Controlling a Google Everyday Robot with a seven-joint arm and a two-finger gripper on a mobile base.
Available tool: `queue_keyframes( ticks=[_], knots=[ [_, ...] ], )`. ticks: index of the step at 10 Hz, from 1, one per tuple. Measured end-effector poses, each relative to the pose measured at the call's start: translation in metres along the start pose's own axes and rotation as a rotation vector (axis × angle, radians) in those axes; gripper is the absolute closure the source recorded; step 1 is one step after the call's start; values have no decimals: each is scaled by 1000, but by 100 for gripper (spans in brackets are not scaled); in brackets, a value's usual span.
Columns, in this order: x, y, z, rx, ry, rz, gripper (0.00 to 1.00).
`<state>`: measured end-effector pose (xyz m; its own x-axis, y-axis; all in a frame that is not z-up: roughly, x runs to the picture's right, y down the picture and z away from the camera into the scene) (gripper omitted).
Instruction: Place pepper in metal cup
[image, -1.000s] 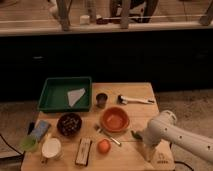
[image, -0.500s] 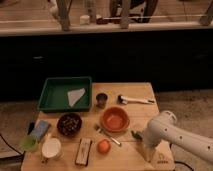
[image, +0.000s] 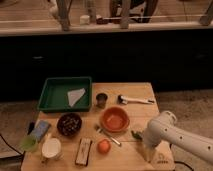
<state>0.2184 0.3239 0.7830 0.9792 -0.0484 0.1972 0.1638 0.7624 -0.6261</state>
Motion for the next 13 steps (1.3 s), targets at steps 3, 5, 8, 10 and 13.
queue_keyframes(
  ticks=[3, 5, 8, 10, 13],
  knots=[
    [-1, 0, -1, -1, 0, -1, 20],
    [-1, 2, 0, -3, 0, -3, 20],
    [-1, 2, -1, -3, -1, -3, 20],
    [-2, 4, 0, -5, -1, -4, 20],
    [-2, 4, -1, -5, -1, -3, 20]
  ],
)
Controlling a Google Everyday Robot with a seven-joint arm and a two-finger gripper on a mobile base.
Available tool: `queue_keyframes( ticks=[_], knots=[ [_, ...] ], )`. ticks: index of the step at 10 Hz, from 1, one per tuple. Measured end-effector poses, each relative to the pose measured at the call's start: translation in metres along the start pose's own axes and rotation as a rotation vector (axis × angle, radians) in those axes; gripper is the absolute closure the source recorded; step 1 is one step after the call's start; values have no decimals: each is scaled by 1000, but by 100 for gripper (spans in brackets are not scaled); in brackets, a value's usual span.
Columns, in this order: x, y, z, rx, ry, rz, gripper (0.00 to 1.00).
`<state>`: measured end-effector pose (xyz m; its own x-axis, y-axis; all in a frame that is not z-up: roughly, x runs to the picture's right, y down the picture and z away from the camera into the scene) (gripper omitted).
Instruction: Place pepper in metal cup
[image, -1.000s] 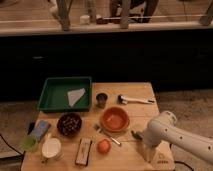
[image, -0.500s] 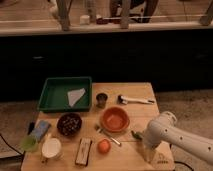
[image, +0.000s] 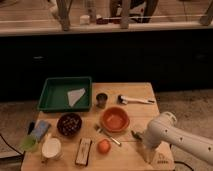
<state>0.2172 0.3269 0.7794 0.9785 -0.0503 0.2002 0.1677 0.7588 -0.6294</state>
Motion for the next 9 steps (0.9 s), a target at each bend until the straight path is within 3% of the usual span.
queue_keyframes(
  ticks=[9],
  knots=[
    [-1, 5, 1, -3, 0, -3, 20]
  ],
)
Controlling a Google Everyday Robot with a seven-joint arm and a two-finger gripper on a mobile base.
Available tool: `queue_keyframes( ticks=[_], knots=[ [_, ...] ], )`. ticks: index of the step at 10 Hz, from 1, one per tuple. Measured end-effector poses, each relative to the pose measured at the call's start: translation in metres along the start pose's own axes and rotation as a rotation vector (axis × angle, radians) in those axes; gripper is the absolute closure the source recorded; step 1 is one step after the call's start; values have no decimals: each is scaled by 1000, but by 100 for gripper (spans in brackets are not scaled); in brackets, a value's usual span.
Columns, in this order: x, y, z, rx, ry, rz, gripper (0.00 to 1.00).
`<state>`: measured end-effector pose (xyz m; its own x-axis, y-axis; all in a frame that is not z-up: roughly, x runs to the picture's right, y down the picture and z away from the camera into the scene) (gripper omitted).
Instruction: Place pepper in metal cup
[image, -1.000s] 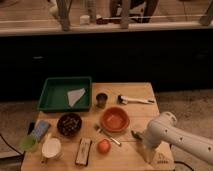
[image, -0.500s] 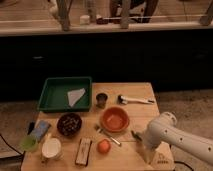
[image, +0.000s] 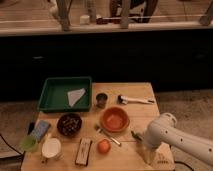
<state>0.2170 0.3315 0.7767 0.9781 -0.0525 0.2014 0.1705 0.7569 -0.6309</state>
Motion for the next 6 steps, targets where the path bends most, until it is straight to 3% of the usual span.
queue_keyframes(
  ticks=[6],
  knots=[
    [0, 2, 0, -1, -1, -1, 20]
  ],
)
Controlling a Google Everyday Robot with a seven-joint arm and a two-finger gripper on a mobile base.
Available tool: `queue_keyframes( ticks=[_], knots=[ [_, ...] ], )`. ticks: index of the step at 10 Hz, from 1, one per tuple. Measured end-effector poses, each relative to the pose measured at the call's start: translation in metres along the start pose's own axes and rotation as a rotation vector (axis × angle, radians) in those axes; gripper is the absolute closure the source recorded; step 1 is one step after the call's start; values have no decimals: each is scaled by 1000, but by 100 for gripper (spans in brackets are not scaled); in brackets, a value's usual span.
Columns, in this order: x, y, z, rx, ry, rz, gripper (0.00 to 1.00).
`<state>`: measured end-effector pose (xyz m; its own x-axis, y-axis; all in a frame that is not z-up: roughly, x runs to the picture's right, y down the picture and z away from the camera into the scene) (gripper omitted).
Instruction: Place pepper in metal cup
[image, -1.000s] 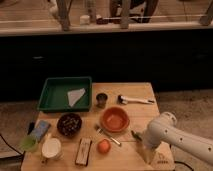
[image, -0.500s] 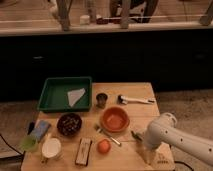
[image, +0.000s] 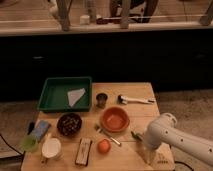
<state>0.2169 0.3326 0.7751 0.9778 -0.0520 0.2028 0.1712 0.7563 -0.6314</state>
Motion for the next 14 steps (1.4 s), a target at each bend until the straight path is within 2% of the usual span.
queue_keyframes(
  ticks=[9, 14],
  knots=[
    [5, -4, -6, 1, 14, 9, 20],
    [17, -13, -15, 21, -3, 34, 20]
  ],
)
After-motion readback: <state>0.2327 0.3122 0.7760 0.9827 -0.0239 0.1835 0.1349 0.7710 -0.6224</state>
